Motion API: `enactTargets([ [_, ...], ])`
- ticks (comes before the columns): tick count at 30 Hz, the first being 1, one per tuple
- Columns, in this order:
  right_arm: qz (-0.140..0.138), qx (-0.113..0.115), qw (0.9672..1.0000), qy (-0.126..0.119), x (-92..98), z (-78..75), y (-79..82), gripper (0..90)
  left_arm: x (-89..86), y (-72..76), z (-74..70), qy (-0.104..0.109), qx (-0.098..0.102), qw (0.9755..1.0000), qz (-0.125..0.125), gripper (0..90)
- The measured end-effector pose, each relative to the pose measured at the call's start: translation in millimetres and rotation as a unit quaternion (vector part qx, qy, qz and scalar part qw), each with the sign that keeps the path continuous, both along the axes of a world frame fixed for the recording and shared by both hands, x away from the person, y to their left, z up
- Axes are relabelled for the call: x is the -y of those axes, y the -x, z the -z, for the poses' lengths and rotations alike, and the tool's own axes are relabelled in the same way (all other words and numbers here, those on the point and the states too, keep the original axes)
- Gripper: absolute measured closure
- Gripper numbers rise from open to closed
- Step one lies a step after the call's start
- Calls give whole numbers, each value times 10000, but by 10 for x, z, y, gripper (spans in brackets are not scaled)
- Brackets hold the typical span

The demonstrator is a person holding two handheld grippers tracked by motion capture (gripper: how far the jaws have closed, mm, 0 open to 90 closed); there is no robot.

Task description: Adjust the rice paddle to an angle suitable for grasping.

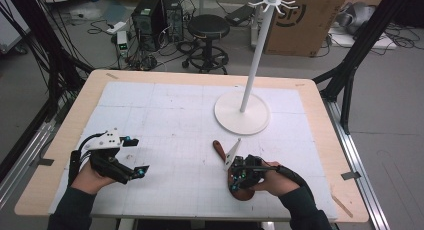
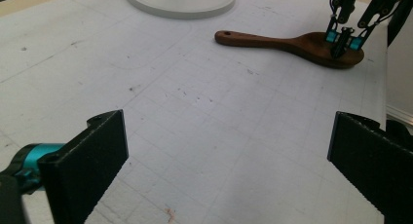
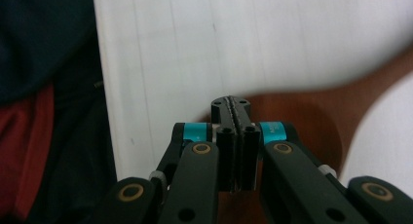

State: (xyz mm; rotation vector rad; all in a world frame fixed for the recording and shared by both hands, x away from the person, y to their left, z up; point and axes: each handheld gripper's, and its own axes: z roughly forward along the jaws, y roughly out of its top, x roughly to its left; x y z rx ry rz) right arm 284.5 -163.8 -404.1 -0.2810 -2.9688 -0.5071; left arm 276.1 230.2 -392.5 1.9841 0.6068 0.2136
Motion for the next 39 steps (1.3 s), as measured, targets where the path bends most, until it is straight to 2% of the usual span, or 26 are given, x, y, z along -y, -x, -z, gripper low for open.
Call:
enactTargets([
  [1,37,-27,10000,11,32,-3,3,896,-2,-3,0,-17,1,10000,12,18],
  [2,71,16,9999,-142,75,-38,12,897,4,-3,4,11,-12,10000,-10,18],
  [3,71,16,9999,-142,75,-38,12,897,7,-6,7,12,-22,10000,-10,18],
  [4,73,16,9997,-249,81,-69,24,896,8,-11,9,2,-27,10000,3,18],
  [5,49,46,9994,-343,75,-93,29,896,11,-12,11,-11,-30,10000,1,18],
  [8,-21,112,9991,-398,5,-119,38,897,15,-18,13,-65,-23,10000,37,18],
  [12,-232,16,9993,-309,-187,-15,69,896,13,-16,15,-5,-34,10000,12,18],
  [16,-321,-29,9992,-256,-268,31,88,896,2,-13,11,-3,-35,10000,26,18],
  [19,-297,-50,9995,-113,-272,65,82,896,-3,-10,12,5,-31,10000,11,18],
  [27,-120,-95,9998,-121,-88,77,55,896,-13,-9,9,11,-33,10000,20,18],
  [31,41,-58,9999,-101,65,62,35,896,-7,-10,11,17,-35,10000,8,18],
  [32,149,-42,9998,-86,153,51,22,896,-6,-11,12,9,-33,10000,5,18],
  [39,425,-21,9991,-68,377,21,-21,896,-1,-13,15,-11,-42,10000,6,18],
])
